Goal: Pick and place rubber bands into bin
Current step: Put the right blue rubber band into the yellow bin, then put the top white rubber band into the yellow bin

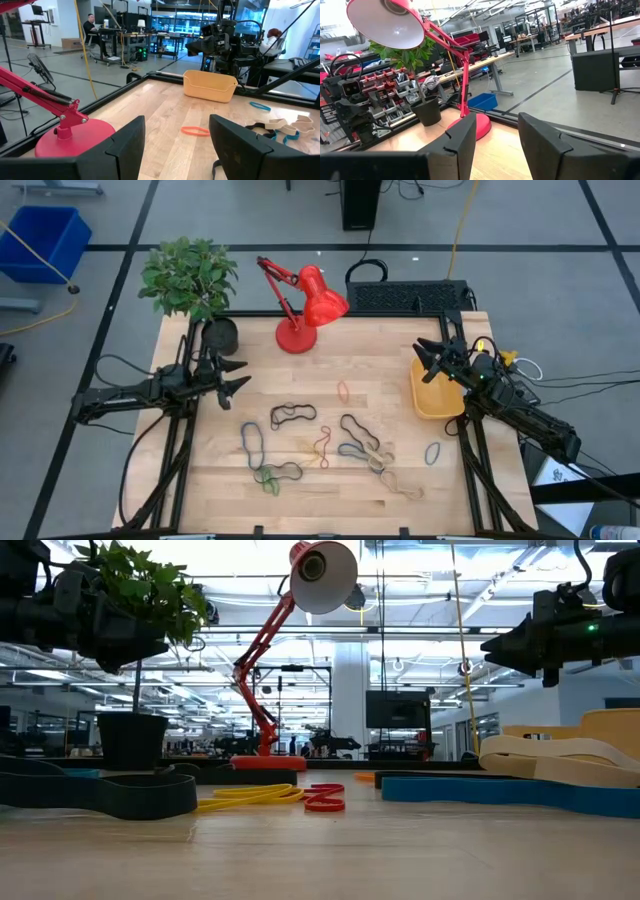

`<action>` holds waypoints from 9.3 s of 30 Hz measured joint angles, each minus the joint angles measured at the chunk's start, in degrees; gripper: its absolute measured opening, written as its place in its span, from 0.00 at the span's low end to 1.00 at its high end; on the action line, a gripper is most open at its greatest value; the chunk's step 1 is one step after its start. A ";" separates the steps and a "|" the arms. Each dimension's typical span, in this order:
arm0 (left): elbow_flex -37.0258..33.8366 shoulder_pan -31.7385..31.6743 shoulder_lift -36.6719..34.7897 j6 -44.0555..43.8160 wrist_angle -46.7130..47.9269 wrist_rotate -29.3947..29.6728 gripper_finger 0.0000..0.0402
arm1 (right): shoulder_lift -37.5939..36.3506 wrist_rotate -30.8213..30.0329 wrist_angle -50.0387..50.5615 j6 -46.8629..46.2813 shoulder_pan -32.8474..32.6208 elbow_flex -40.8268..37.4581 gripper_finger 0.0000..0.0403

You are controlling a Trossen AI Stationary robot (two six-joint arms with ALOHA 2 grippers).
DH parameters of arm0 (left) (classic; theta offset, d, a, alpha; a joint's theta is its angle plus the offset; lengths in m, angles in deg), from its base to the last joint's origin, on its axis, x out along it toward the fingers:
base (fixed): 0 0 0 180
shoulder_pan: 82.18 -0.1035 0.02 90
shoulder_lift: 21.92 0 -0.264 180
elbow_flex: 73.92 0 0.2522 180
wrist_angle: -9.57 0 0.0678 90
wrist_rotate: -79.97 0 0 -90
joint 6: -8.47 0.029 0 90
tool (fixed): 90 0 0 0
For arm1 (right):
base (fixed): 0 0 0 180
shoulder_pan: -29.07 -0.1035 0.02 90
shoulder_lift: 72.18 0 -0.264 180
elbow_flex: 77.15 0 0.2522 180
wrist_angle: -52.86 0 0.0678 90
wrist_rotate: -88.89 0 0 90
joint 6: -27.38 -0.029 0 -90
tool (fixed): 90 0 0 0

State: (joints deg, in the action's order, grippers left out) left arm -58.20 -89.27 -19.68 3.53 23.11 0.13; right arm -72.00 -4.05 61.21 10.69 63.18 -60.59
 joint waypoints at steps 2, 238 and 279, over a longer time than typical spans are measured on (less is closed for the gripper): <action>0.00 0.00 0.00 -0.01 -0.01 0.00 0.57 | 0.01 -0.07 0.02 0.96 0.00 -0.01 0.35; 0.00 -0.01 0.00 4.64 0.10 1.93 0.57 | 49.28 -6.01 66.89 -37.50 -19.82 37.06 0.45; 0.00 0.00 0.00 4.65 -0.07 1.93 0.57 | 63.30 -4.83 14.36 10.21 -55.06 45.28 0.32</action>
State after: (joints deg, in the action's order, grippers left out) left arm -58.20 -89.27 -19.68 8.18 23.04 2.07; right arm -8.70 -8.88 75.57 20.90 8.12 -15.31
